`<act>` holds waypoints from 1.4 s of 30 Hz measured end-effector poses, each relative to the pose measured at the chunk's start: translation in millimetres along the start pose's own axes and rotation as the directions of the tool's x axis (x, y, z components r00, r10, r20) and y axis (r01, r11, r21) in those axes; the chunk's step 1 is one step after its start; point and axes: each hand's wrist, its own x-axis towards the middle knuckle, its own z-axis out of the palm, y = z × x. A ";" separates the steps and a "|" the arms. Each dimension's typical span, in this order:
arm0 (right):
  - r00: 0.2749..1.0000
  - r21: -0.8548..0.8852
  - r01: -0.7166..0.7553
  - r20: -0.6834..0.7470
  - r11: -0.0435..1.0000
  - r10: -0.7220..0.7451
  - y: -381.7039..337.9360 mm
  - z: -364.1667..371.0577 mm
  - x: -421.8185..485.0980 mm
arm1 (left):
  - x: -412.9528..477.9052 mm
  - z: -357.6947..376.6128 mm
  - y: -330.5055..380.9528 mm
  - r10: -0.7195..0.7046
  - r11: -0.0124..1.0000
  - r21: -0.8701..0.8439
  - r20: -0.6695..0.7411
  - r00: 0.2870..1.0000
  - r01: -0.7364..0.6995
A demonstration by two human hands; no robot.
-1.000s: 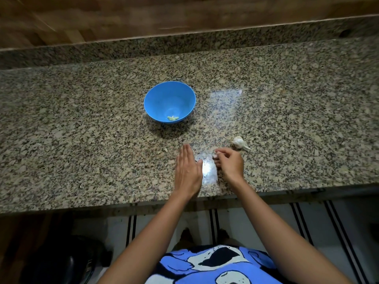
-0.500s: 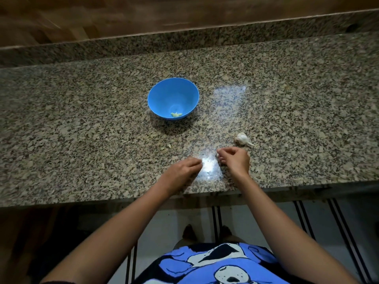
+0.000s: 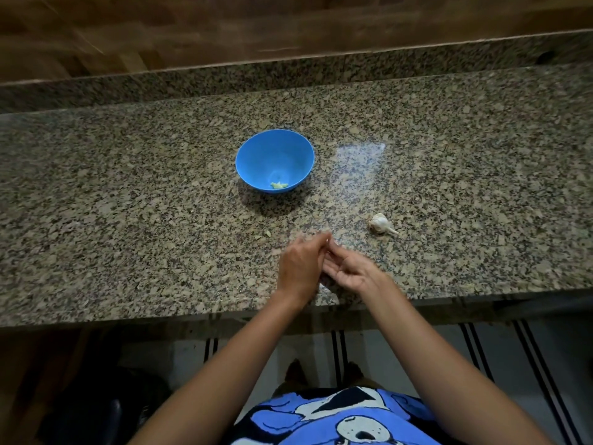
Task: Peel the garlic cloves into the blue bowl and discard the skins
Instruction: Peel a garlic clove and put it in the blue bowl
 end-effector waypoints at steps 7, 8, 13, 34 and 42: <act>0.995 -0.065 0.055 -0.076 0.996 -0.060 1.1 -4.7 -0.3 | -10.3 5.3 1.1 -0.146 0.933 -0.297 0.202 0.968 0.203; 0.994 -0.088 0.057 -0.090 0.994 -0.065 -0.4 -6.0 1.4 | -7.7 -0.5 5.3 -0.192 0.845 -0.450 0.252 0.949 0.290; 0.970 -0.200 0.137 -0.173 0.970 -0.172 -11.6 -10.5 -0.9 | -4.2 -25.1 -32.5 -0.345 0.606 -0.694 0.210 0.915 0.388; 0.953 -0.109 0.251 -0.145 0.962 -0.265 1.2 -14.9 -2.3 | -18.9 -59.7 -148.4 0.580 0.729 -0.103 0.618 0.531 -0.677; 0.963 -0.177 0.224 -0.109 0.958 -0.245 17.9 3.3 3.8 | -30.3 -72.2 -156.4 0.673 0.656 0.017 0.440 0.595 -0.755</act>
